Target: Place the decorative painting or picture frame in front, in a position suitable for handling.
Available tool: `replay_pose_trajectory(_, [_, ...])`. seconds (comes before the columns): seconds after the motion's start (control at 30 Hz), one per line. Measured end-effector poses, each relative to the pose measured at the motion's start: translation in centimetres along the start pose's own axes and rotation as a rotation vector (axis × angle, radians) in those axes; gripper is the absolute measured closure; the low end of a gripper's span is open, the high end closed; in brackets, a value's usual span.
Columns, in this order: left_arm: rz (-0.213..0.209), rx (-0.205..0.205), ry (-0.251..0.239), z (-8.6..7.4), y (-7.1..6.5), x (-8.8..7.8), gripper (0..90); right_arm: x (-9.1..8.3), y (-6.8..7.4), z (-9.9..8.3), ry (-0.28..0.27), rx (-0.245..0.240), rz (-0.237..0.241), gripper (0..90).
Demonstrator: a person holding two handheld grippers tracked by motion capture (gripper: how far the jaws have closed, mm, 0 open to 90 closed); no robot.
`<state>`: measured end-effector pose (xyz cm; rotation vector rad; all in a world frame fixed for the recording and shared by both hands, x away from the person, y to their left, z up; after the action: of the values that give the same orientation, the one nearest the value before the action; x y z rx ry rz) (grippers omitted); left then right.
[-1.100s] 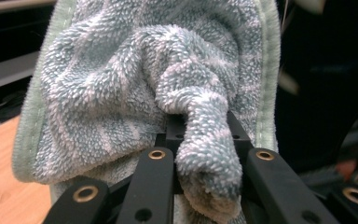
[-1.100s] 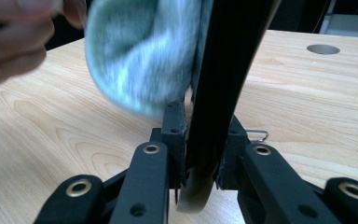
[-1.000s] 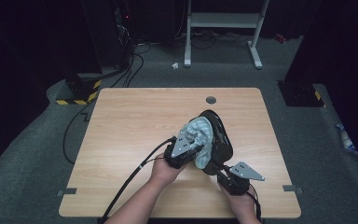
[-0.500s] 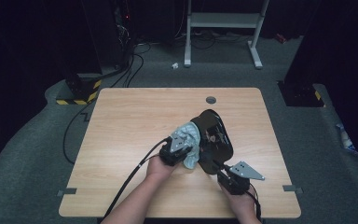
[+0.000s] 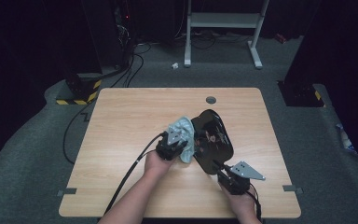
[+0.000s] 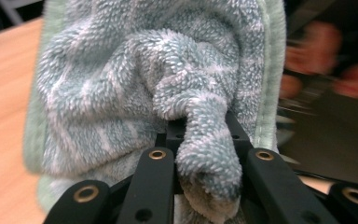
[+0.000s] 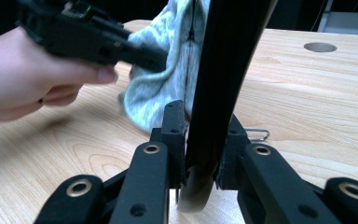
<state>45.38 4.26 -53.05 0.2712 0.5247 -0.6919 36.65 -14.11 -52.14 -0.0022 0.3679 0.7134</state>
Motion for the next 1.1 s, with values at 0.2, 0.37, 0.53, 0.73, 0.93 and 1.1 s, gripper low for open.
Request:
replay_pose_trajectory(0.2, [-0.092,0.067,0.006,-0.9,-4.3,-0.6,78.3,-0.1,-0.2,0.0,-0.001,0.004,-0.005,77.2])
replay_pose_trajectory(0.37, [-0.136,0.126,0.008,-1.8,-6.4,-1.2,78.2,0.0,-0.1,0.0,-0.003,0.0,0.002,77.5])
replay_pose_trajectory(0.53, [-0.12,0.077,0.001,-2.7,-5.6,-1.6,78.0,0.0,0.0,0.0,-0.003,-0.008,0.001,77.3])
replay_pose_trajectory(0.73, [-0.121,0.045,-0.048,-3.4,-5.4,-1.9,77.0,-0.1,-0.1,0.1,-0.002,-0.003,0.0,71.1])
replay_pose_trajectory(0.93, [-0.097,0.068,-0.048,-3.5,-5.6,-1.9,76.0,-0.4,-0.4,0.3,-0.009,0.003,-0.005,65.6])
replay_pose_trajectory(1.1, [-0.099,0.056,-0.043,-3.5,-5.5,-1.9,75.4,-0.7,-0.5,0.5,-0.009,-0.001,-0.007,62.1])
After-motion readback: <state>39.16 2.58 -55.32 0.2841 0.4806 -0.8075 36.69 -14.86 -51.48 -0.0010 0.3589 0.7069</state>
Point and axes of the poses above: each handheld gripper's, and its own axes: x roughly forward along the jaws, z roughly out of its top, y roughly to its left, the point moved 6 cm from there along x, roughly forward along the jaws, and after that the axes turned 3 degrees about z, right-handed, at the moved point
